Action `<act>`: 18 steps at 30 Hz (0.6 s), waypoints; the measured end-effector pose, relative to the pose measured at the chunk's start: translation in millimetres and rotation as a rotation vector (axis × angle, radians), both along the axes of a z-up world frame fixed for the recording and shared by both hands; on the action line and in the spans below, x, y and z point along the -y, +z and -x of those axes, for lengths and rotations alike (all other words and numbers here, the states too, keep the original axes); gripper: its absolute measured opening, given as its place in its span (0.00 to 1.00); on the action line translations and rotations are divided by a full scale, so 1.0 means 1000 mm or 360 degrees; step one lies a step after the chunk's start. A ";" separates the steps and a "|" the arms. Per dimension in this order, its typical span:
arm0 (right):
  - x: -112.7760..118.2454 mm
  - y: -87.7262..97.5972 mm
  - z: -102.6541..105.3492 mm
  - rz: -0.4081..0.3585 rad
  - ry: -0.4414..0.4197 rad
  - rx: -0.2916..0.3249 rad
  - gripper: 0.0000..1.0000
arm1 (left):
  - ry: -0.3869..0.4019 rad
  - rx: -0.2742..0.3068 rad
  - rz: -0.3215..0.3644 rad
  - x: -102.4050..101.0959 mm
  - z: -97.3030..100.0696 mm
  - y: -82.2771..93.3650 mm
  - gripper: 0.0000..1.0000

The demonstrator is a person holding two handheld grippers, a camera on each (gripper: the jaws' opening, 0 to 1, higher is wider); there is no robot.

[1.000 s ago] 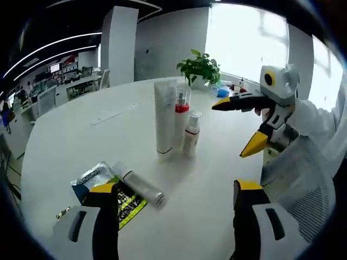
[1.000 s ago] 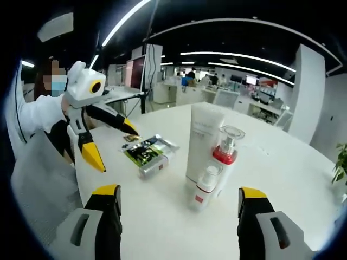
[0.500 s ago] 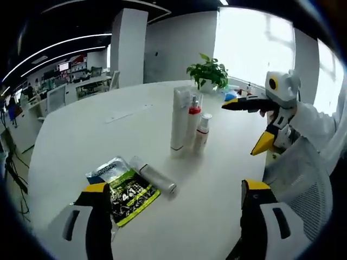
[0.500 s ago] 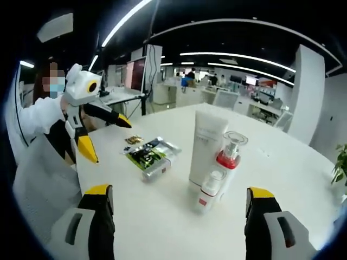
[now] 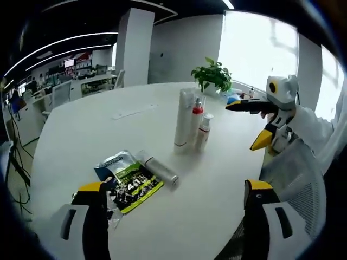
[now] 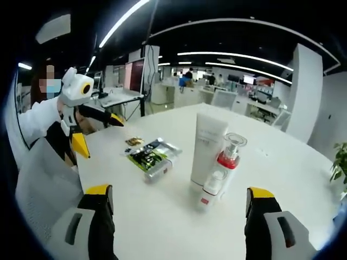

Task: Arrange the skincare products in the storage area until every visible bottle or jar stands upright without overlapping.

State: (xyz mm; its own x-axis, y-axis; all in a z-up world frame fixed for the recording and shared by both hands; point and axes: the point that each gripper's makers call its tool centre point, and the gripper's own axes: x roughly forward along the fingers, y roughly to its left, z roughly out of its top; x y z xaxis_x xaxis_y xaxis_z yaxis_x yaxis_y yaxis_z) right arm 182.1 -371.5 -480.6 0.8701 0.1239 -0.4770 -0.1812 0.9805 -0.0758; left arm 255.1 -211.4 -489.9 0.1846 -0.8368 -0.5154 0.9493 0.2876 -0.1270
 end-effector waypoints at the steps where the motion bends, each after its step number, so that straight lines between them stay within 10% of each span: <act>1: 0.000 0.000 0.000 -0.0002 0.0001 -0.0003 0.99 | 0.0004 0.0003 0.0005 -0.002 -0.001 0.000 0.99; 18: -0.008 0.003 0.006 0.0006 -0.0015 -0.0016 0.99 | 0.0057 0.0023 0.0036 -0.027 -0.008 0.004 0.99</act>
State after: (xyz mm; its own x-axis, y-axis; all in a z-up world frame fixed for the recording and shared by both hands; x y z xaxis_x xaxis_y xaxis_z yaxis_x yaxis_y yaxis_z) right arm 175.7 -363.5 -477.7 0.8664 0.1137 -0.4863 -0.1725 0.9819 -0.0777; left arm 263.2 -184.8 -485.6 0.2220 -0.8409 -0.4935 0.9402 0.3187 -0.1200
